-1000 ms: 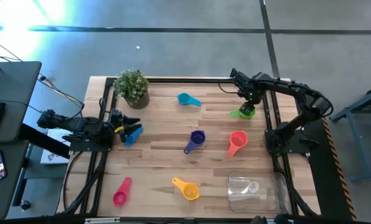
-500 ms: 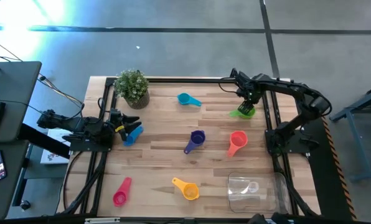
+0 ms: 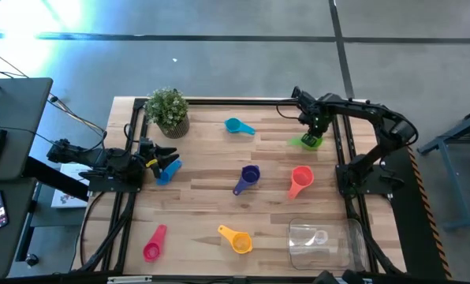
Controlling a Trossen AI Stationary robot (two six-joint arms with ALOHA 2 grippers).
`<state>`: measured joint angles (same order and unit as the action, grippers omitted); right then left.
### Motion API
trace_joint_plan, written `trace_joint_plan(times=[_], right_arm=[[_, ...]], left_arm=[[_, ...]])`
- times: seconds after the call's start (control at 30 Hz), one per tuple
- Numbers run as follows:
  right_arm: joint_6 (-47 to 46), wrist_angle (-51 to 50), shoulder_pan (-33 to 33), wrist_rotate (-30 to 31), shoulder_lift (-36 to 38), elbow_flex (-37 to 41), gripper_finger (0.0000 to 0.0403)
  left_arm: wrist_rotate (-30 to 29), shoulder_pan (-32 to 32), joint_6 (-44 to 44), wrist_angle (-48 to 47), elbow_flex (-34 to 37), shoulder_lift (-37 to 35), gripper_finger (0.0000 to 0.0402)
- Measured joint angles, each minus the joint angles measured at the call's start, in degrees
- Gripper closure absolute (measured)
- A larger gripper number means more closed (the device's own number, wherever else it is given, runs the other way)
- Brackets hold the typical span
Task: Nest measuring cups in basket
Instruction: Stack the green measuring cup on top of the orange measuring cup
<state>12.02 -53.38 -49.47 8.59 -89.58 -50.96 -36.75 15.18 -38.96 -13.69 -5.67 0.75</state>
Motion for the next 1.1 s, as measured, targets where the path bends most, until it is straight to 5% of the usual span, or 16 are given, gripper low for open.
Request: trace_joint_plan(times=[0.57,1.1], right_arm=[[15.41,-14.86,2.92,-12.38,8.26,-9.04,0.0402],[16.40,-18.12,23.66,-17.93,14.26,-9.12,0.0402]], left_arm=[[-4.81,-0.15,0.00,0.00,0.00,0.00,0.0186],[-10.34,-0.15,-6.47,-0.02,0.00,-0.02,0.0186]])
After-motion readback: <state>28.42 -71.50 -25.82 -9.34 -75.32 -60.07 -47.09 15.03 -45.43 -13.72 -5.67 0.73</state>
